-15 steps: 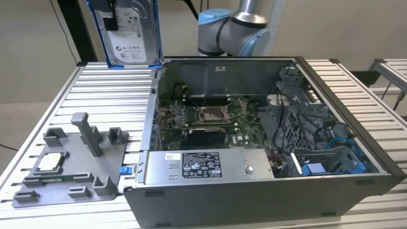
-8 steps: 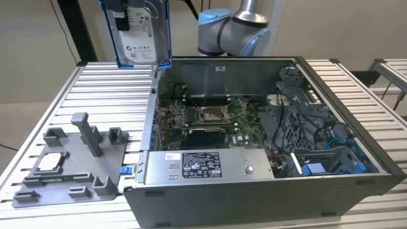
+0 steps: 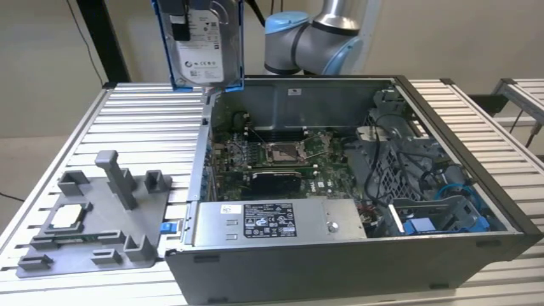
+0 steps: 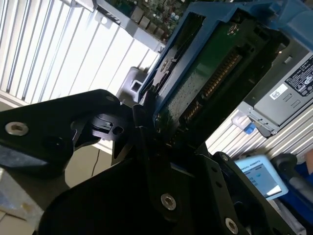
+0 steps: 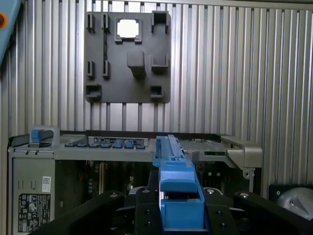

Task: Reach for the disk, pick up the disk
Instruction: 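Pick up the disk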

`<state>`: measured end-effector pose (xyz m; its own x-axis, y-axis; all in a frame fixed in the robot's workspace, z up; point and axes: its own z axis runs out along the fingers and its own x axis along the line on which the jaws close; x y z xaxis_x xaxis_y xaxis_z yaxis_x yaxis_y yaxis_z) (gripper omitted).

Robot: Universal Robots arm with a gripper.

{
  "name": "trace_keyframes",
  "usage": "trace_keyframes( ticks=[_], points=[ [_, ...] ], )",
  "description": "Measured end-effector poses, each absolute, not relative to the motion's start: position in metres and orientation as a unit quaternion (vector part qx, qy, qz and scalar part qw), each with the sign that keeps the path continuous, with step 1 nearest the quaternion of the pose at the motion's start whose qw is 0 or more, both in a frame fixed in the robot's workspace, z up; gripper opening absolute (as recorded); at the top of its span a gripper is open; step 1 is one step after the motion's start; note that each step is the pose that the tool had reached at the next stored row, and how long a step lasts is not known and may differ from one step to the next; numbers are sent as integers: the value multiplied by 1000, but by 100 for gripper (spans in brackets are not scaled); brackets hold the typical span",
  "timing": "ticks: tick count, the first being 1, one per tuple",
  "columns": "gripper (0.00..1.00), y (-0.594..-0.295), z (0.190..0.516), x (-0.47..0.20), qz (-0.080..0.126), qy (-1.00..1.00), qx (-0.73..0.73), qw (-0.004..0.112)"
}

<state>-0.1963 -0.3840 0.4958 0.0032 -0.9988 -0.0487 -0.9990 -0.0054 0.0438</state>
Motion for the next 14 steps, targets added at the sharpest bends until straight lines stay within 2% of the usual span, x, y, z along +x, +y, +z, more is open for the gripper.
trace_keyframes(
  ticks=[14],
  points=[
    [0, -384, 496, -158, 33, 705, -708, 2]
  ],
)
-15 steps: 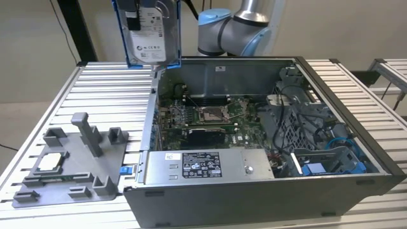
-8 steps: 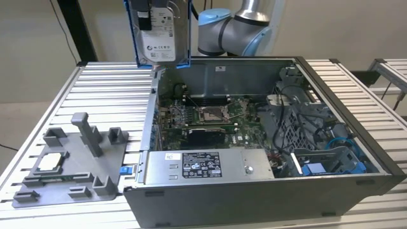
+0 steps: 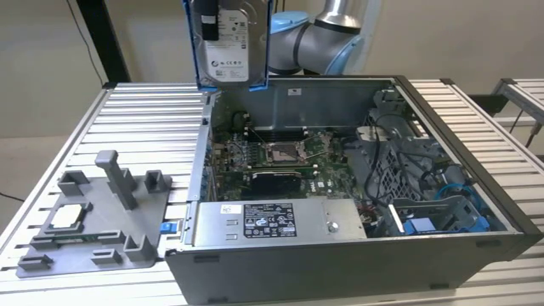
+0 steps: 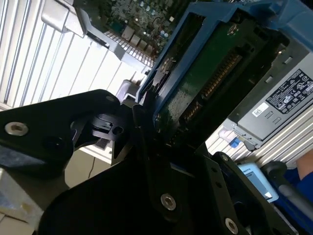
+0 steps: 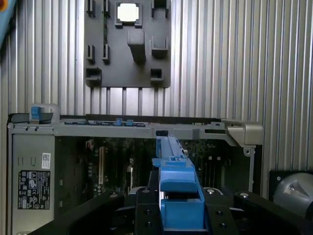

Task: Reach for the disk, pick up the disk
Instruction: 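Pick up the disk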

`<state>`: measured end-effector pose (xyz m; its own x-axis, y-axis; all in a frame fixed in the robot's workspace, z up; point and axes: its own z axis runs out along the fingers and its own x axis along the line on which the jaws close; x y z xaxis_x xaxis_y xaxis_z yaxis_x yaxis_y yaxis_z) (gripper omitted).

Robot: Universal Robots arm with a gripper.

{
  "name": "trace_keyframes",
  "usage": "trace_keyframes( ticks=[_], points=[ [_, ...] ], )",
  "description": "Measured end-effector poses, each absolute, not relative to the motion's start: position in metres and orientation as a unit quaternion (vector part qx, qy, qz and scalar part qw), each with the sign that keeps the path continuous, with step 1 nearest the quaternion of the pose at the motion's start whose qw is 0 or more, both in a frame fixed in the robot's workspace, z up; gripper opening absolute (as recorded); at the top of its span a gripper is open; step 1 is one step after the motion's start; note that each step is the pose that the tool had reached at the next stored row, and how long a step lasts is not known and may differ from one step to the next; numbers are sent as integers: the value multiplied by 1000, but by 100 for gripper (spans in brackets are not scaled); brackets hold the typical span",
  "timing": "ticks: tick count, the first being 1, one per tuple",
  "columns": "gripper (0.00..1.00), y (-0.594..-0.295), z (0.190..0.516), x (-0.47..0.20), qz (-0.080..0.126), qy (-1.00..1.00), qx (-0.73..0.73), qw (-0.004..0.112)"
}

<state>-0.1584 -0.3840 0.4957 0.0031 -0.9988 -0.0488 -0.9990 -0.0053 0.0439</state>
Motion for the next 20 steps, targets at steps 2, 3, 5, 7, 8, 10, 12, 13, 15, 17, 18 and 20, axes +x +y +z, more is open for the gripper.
trace_keyframes(
  ticks=[2, 3, 5, 7, 8, 10, 12, 13, 15, 17, 18, 20],
  points=[
    [0, -384, 496, -153, 33, 705, -708, 2],
    [0, -384, 496, -151, 33, 705, -708, 2],
    [0, -384, 496, -146, 33, 705, -708, 2],
    [0, -384, 496, -140, 33, 705, -708, 2],
    [0, -384, 496, -137, 33, 705, -708, 2],
    [0, -384, 496, -130, 33, 705, -708, 2],
    [0, -384, 496, -122, 33, 705, -708, 2],
    [0, -384, 496, -118, 33, 705, -708, 2],
    [0, -384, 496, -110, 33, 705, -708, 1],
    [0, -384, 496, -102, 33, 705, -708, 1],
    [0, -384, 496, -98, 33, 705, -708, 1],
    [0, -384, 496, -89, 33, 705, -708, 1]
  ],
)
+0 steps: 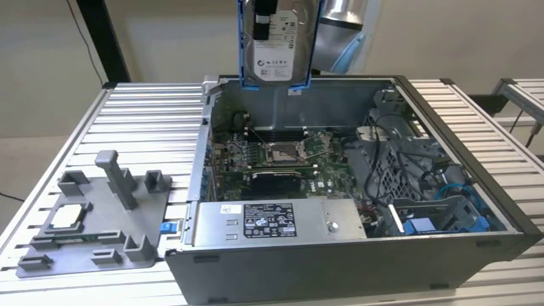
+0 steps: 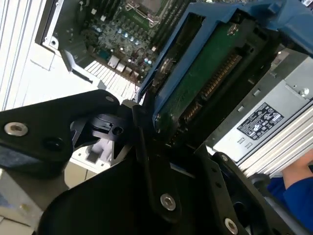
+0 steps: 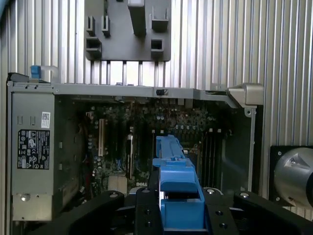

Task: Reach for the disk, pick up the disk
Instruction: 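Pick up the disk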

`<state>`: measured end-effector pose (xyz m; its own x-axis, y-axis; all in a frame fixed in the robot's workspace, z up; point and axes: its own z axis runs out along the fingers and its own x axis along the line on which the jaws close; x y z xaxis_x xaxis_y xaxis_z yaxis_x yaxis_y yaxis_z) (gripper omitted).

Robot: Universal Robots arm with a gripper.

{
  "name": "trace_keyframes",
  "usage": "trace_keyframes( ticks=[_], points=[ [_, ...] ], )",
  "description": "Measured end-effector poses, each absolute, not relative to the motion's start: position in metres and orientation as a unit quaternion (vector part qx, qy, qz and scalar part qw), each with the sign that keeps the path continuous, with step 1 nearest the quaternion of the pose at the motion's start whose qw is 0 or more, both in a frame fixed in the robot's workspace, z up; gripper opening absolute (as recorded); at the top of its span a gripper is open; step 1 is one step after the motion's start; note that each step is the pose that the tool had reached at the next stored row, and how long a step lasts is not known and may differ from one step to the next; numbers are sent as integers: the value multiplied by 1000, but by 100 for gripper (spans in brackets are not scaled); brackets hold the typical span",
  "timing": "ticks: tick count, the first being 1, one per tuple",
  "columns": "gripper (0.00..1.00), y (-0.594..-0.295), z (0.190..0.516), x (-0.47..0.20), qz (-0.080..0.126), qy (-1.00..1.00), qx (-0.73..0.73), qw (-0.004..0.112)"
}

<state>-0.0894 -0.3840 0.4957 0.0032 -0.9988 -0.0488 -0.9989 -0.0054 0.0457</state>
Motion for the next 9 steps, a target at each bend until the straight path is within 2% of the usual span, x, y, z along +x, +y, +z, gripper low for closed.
trace_keyframes(
  ticks=[9],
  points=[
    [0, -388, 496, -68, 34, 705, -708, 1]
  ],
)
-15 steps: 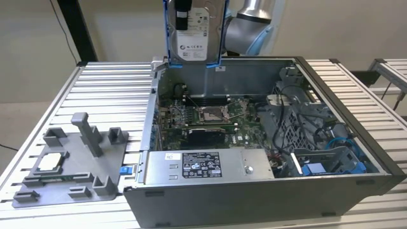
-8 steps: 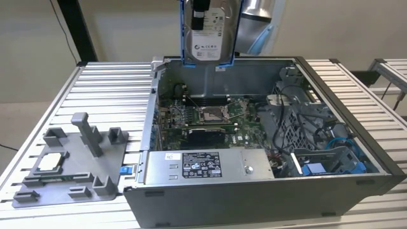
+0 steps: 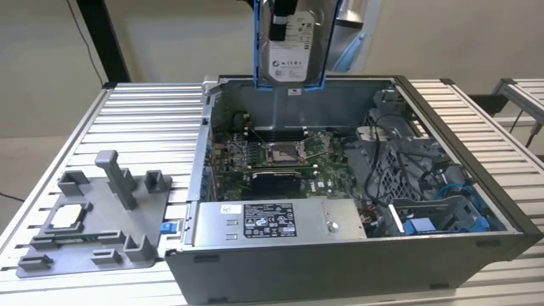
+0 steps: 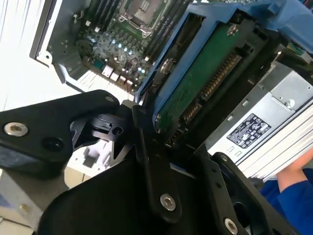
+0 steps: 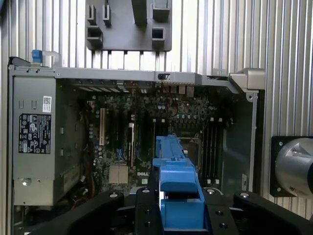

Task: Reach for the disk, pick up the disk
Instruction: 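Pick up the disk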

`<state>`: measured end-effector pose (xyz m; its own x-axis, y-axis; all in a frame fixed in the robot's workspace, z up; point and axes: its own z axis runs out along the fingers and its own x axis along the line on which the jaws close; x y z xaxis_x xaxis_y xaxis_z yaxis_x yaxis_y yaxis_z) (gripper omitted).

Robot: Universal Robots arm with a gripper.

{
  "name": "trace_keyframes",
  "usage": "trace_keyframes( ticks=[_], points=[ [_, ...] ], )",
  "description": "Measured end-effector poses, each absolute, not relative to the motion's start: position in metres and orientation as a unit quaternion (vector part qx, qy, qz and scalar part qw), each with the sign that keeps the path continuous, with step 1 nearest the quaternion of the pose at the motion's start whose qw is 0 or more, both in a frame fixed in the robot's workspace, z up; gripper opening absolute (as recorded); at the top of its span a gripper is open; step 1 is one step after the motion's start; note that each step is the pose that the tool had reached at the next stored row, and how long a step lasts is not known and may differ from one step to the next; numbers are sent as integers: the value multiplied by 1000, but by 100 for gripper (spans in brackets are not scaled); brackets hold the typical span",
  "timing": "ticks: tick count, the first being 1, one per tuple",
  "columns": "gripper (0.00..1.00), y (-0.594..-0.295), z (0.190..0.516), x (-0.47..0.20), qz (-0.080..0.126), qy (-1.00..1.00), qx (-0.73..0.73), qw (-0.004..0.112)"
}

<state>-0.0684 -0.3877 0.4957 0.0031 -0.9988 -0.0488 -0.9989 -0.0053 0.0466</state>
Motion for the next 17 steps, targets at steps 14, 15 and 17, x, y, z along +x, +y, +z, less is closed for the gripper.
trace_keyframes(
  ticks=[14, 15, 17],
  points=[
    [0, -411, 495, -63, 34, 705, -708, 1],
    [0, -414, 495, -62, 34, 705, -708, 1],
    [0, -419, 495, -61, 34, 705, -708, 1]
  ],
)
